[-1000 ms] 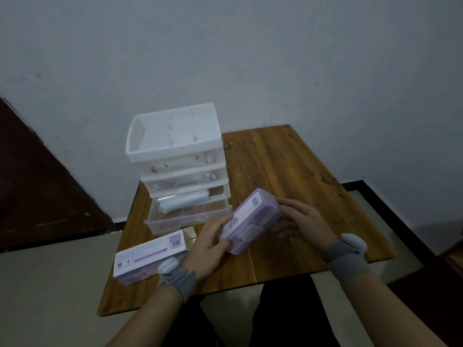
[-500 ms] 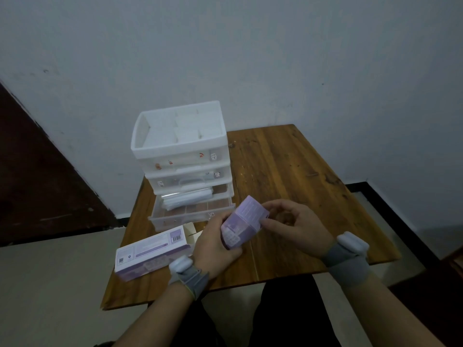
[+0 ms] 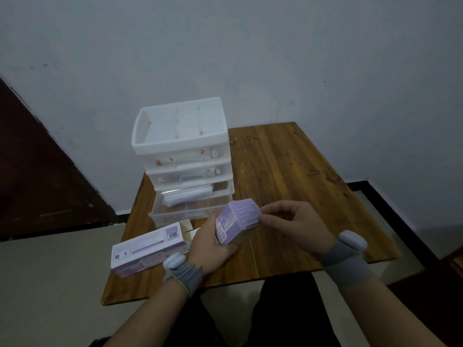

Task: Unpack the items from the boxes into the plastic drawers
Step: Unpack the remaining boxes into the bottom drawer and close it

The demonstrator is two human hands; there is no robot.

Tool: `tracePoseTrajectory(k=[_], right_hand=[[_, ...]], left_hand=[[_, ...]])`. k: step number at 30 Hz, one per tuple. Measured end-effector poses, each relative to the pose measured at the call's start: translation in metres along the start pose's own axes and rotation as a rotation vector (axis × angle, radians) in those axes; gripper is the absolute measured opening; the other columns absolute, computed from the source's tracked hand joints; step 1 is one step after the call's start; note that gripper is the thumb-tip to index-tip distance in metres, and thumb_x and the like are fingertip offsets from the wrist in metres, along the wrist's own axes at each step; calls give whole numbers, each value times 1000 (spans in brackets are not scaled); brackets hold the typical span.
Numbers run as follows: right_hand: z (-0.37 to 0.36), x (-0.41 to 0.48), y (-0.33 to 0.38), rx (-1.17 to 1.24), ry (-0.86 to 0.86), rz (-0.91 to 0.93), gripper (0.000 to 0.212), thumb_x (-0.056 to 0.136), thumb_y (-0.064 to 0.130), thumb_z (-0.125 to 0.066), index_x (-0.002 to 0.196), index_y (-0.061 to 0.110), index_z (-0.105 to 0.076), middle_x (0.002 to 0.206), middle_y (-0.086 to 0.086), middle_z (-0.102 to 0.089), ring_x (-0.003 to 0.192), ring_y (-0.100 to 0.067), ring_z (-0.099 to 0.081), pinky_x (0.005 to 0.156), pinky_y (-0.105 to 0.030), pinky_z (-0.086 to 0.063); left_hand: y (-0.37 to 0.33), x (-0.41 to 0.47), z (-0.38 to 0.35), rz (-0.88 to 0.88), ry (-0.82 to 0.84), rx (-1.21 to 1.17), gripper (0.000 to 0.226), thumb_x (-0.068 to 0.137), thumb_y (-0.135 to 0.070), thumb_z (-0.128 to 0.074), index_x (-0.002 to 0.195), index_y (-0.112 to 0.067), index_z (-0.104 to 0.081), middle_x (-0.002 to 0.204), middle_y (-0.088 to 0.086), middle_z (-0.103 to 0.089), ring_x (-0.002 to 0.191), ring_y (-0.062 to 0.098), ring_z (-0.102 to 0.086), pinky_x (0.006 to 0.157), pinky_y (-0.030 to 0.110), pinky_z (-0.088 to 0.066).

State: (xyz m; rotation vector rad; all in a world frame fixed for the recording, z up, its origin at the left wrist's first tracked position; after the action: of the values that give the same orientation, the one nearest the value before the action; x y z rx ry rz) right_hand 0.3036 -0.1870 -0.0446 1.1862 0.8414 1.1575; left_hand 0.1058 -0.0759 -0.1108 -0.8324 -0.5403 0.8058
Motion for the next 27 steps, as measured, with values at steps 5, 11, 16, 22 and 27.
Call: tracePoseTrajectory(k=[5,11,16,22,27], right_hand=[[2,2,0,122,114,-56,22,81,24,-72,101,16,-73,102,1,-74,97,-14,-69,82,-26,-57],[9,10,16,-522,-7,319,34,77,50,-72,97,24,-65,88,13,-64,78,-5,-63,66,-21,-56],[24,19,41,-873,169,492,46,78,62,-62,112,32,-62,100,18,-61,84,1,-58,72,-19,-53],[21,27,58,-1224,357,522,70,77,65,-61,137,33,-42,127,8,-56,106,-10,-57,84,-28,-53],[8,29,59,-1105,498,431,75,79,46,-69,142,33,-31,127,3,-57,105,-14,-58,88,-30,-53]], left_hand=[[-2,-2,3,-16,19,-33,54,76,-42,-78,120,-31,-47,105,-11,-62,94,4,-62,80,27,-53],[-4,1,6,3,75,-20,55,76,-34,-78,119,-27,-46,104,-9,-62,93,6,-61,77,24,-51],[-10,6,6,-11,146,12,55,77,-35,-78,121,-25,-46,106,-5,-61,93,10,-61,80,29,-53],[-22,9,2,-34,206,62,49,75,-40,-73,111,-18,-48,101,1,-57,90,12,-57,76,23,-47],[-25,12,6,-18,230,22,57,72,-43,-72,116,-15,-48,106,4,-58,94,13,-58,82,28,-50]])
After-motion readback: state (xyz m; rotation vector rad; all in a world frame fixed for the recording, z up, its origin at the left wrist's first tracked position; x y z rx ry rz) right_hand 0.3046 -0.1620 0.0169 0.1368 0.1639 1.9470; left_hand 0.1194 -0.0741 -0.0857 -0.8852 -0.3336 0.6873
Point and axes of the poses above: each hand's wrist, its own x-axis towards the middle knuckle, its own z-axis out of the back of the hand, y = z × x, the point moved 1 cm from there along x, towards the middle knuckle
